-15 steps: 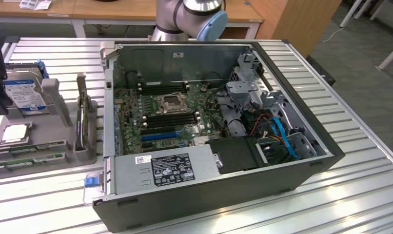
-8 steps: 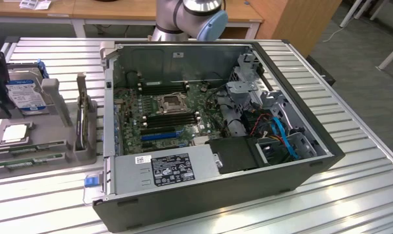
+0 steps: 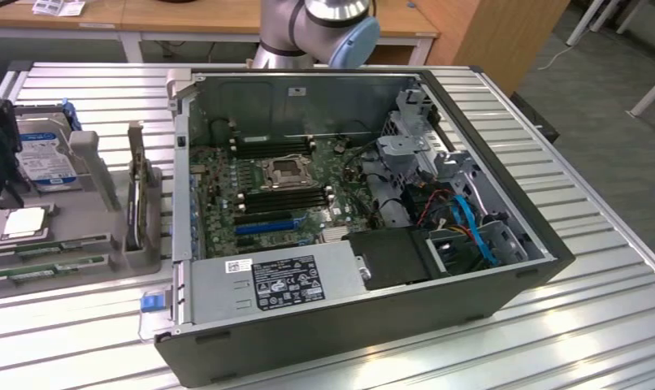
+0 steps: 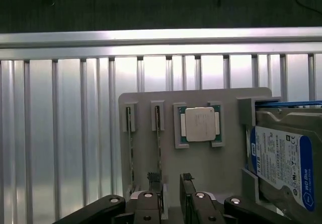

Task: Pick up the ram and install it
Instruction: 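Pick up the ram and move it above insertion slot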

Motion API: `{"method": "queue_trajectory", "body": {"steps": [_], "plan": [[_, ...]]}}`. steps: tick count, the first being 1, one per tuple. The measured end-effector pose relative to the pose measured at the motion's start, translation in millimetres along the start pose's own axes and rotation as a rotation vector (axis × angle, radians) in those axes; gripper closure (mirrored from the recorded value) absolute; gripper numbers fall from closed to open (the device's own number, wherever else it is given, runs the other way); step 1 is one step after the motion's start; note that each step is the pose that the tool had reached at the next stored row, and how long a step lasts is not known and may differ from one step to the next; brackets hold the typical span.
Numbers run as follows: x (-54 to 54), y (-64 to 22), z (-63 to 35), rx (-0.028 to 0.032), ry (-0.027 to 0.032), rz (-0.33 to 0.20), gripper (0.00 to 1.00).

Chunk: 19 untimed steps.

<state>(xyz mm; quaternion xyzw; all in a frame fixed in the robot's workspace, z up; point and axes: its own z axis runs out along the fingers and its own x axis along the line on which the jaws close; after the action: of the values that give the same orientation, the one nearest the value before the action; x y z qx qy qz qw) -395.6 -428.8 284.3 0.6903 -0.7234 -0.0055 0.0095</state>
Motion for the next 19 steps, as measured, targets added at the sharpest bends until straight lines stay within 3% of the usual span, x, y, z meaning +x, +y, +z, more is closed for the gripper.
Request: {"method": "queue_trajectory", "body": {"steps": [19], "plan": [[29.4,-2.2,34.7,0.0000,0.0000,-0.001,0.71]]}}
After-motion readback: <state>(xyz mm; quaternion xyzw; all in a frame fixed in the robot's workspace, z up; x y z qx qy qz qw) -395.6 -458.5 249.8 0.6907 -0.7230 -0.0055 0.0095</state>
